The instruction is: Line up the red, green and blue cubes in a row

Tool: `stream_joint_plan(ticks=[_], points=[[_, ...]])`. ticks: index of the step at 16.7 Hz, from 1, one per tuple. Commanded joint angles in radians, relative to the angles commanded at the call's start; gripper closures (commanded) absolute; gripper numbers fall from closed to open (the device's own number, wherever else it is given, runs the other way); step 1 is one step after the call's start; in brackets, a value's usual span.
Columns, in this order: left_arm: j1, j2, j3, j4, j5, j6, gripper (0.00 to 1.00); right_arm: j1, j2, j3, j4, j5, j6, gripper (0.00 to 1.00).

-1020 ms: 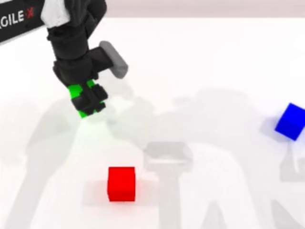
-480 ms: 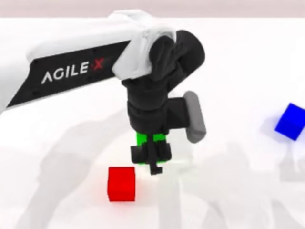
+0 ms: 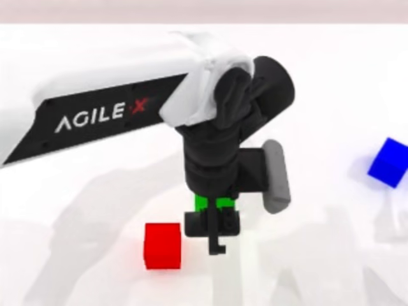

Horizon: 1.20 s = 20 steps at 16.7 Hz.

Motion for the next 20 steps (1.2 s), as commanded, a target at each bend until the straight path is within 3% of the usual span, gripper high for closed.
stream_joint_plan(ticks=[8, 13, 20], points=[[-0.005, 0.077, -0.153, 0.235, 0.000, -0.002, 1.00, 0.000, 0.000, 0.000, 0.000, 0.000, 0.000, 0.00], [-0.006, 0.083, -0.163, 0.248, 0.000, -0.001, 1.00, 0.000, 0.000, 0.000, 0.000, 0.000, 0.000, 0.00], [-0.006, 0.083, -0.163, 0.248, 0.000, -0.001, 0.47, 0.000, 0.000, 0.000, 0.000, 0.000, 0.000, 0.00]])
